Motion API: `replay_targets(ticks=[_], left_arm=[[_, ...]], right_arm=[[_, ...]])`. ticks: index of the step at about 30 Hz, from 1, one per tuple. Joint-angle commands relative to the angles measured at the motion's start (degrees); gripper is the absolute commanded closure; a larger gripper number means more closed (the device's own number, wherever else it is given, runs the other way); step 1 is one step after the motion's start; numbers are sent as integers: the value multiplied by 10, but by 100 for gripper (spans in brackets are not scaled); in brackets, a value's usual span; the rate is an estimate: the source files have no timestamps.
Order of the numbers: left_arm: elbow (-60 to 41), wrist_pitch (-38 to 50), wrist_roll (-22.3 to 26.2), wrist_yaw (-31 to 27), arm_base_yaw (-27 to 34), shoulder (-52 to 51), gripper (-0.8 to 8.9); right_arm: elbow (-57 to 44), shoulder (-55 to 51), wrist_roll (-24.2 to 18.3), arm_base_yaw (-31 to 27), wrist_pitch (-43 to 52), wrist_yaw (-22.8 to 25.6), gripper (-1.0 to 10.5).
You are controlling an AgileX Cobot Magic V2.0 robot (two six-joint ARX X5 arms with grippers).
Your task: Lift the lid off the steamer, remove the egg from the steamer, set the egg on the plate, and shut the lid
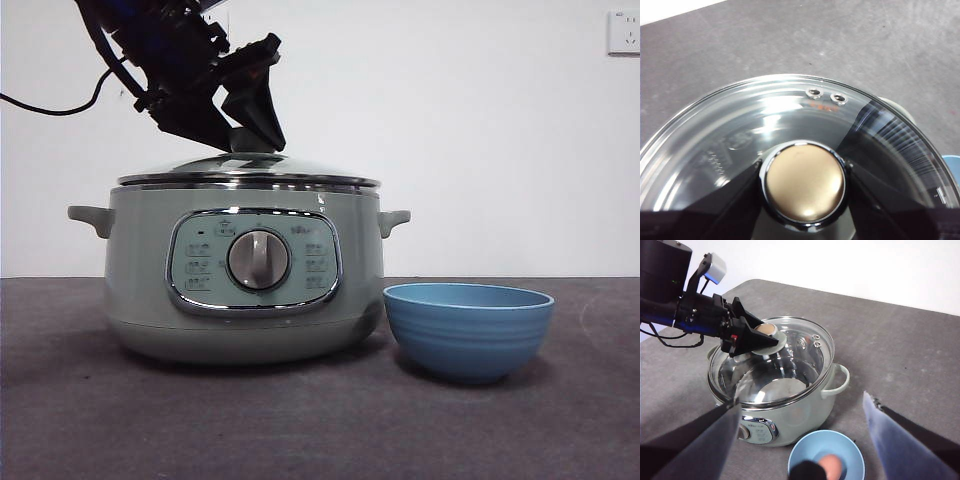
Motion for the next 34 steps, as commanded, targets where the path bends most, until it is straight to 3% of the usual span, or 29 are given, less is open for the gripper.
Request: replay_targets(ticks=[1,15,34], left_arm=[[2,8,1,-6,-8,1,822],[2,-46,1,-26,-10,1,822],[2,-52,0,-19,-10,1,821]], right_arm=[[-3,-1,4,1,3,2,529],[-3,-1,2,1,3,2,529],[-3,1,-2,1,2,2,530]])
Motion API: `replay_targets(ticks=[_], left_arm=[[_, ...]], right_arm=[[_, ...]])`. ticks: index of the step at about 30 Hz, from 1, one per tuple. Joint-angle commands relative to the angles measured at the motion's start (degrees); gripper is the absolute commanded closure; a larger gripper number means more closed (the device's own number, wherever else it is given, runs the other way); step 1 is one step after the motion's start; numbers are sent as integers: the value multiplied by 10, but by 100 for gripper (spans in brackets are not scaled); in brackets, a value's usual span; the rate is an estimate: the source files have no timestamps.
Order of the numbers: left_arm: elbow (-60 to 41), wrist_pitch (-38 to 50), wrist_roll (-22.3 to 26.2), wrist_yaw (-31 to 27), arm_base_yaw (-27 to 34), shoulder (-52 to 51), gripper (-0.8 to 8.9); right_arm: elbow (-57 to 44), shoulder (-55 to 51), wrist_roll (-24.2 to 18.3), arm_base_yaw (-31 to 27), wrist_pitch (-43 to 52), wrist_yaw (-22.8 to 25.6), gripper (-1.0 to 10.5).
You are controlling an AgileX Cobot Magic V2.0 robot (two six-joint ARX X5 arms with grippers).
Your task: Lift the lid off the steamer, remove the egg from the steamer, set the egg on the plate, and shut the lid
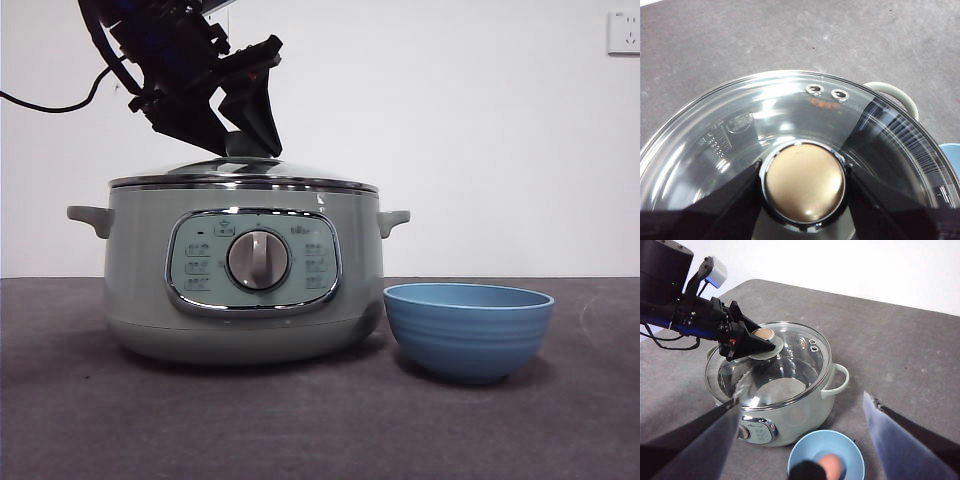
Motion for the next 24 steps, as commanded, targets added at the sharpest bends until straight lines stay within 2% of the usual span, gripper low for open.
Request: replay_targets(ticks=[1,3,4,7,8,16,24], left_arm=[[-5,-8,5,5,-2,3,810],[-5,-8,5,5,-2,3,774],[-5,-7,5,5,-2,3,700],[-5,-5,4,5,-2,3,377],[-5,-5,4,5,-2,3,320],[-5,-5,5,5,-1,-9,310],[-5,-26,5,5,-1,-69,310]], right_arm=[[-3,0,-1,1,2,2,529],[-3,0,-1,1,2,2,530],[-3,0,-1,1,2,2,529],[-3,0,-1,1,2,2,530],[-3,1,-1,1,1,2,530],[-3,0,-1,1,-10,2,529],[-3,0,0,1,-23,1,529]])
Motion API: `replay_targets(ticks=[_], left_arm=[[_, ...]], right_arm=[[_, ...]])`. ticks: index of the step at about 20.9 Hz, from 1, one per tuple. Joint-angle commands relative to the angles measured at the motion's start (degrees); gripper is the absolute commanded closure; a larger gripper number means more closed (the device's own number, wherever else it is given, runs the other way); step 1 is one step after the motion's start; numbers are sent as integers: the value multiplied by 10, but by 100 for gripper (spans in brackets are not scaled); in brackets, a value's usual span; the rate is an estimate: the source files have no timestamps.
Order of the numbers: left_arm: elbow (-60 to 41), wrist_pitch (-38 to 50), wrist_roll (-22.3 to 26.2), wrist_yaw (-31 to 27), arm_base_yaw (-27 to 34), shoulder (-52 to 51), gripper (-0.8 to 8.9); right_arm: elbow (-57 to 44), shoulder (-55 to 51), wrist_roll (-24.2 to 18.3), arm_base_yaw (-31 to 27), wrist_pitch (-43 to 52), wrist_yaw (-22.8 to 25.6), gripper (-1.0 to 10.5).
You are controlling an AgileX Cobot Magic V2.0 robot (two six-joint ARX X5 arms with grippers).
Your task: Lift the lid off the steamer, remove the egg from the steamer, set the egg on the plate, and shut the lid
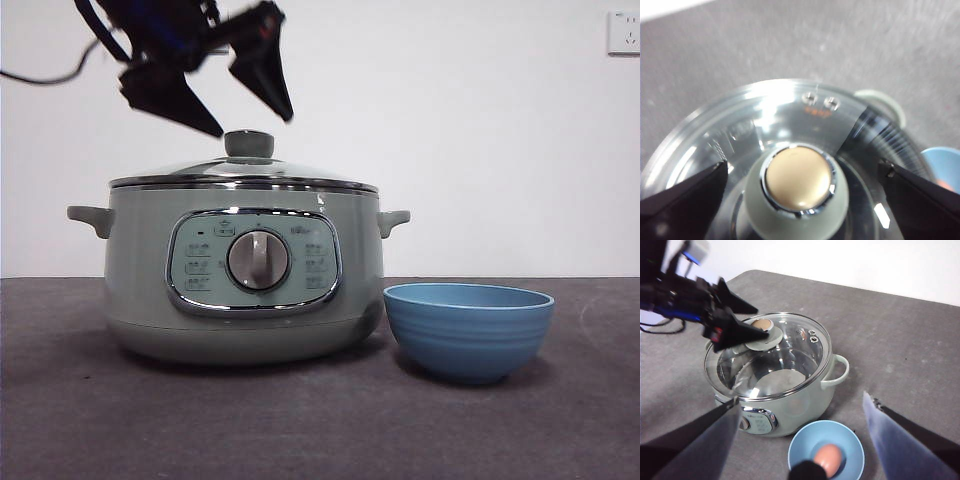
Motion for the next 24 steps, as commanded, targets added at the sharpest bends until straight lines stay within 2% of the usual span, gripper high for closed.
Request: replay_targets(ticks=[1,13,16,19,21,22,23,24], left_arm=[[-5,-16,5,3,-1,-33,310],[-5,-249,0,69,-2,-233,311],[-5,-301,0,101,-2,-272,311],[-5,-364,0,146,-2,-311,315],[-5,-399,0,156,-2,-326,316],[-5,-414,0,156,-2,-329,343],[-5,-428,0,156,-2,-330,435],[-5,-438,1,156,-2,-330,557]], right_arm=[[-3,0,0,1,-5,0,529],[-3,0,0,1,-87,-5,533],[-3,0,2,1,-113,-40,535],[-3,0,6,1,-144,-96,538],[-3,0,5,1,-164,-119,542],[-3,0,6,1,-172,-123,545],[-3,0,6,1,-180,-123,591],[-3,0,6,1,-188,-123,690]])
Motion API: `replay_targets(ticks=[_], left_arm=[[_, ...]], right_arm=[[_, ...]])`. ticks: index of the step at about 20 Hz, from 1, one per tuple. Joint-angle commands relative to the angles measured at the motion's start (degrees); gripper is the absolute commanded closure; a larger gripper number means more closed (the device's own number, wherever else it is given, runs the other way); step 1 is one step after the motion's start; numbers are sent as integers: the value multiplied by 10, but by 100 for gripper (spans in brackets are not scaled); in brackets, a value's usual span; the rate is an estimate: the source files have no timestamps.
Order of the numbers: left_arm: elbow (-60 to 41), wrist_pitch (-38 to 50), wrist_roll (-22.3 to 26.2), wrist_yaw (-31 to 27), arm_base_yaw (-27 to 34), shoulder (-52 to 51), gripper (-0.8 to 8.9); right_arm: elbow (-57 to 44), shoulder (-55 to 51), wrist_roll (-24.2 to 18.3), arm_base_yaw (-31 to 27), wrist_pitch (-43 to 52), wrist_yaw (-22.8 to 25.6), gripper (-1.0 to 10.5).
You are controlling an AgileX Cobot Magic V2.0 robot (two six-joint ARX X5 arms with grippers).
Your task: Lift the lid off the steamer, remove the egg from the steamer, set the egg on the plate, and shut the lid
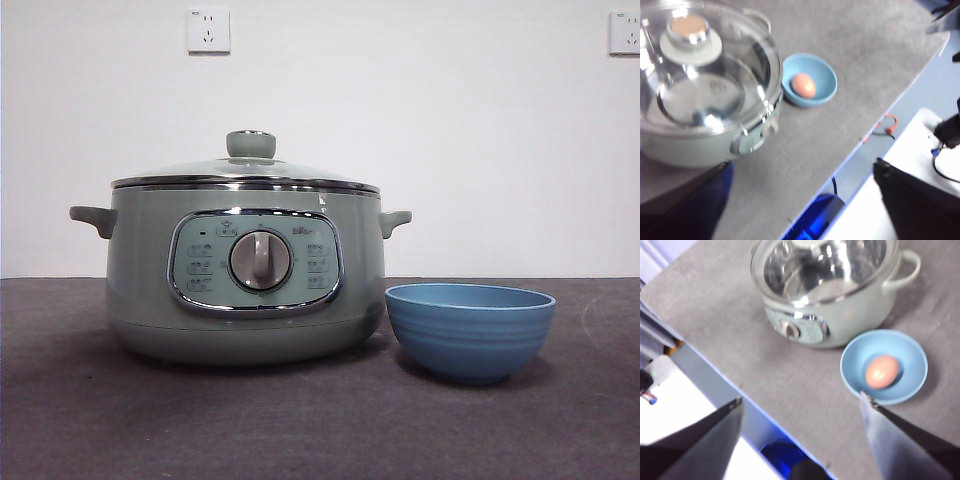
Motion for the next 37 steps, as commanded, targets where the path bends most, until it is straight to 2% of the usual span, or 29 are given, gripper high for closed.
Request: replay_targets(ticks=[1,2,19,21,25,27,28,30,32,34,37], left_arm=[[-5,-17,2,1,-2,0,729],[-5,-18,3,1,-2,0,837],[-5,-16,5,-5,-2,0,817],[-5,-3,25,-56,-2,0,818],[-5,7,25,-158,-4,-5,818],[-6,56,75,-179,14,-14,817],[-10,107,95,-174,40,-24,818],[-44,247,117,-123,108,-59,817],[-106,372,119,-87,169,-107,818],[-180,454,125,-95,210,-155,817],[-312,525,138,-136,250,-232,817]], right_arm=[[-3,0,4,1,-14,-2,834],[-3,0,3,1,-20,-1,969],[-3,0,3,1,-24,1,946],[-3,0,3,1,-24,1,946],[-3,0,3,1,-24,1,946],[-3,0,3,1,-24,1,946],[-3,0,3,1,-24,1,946],[-3,0,3,1,-24,1,946],[-3,0,3,1,-24,1,946],[-3,0,3,1,-24,1,946],[-3,0,3,1,-24,1,946]])
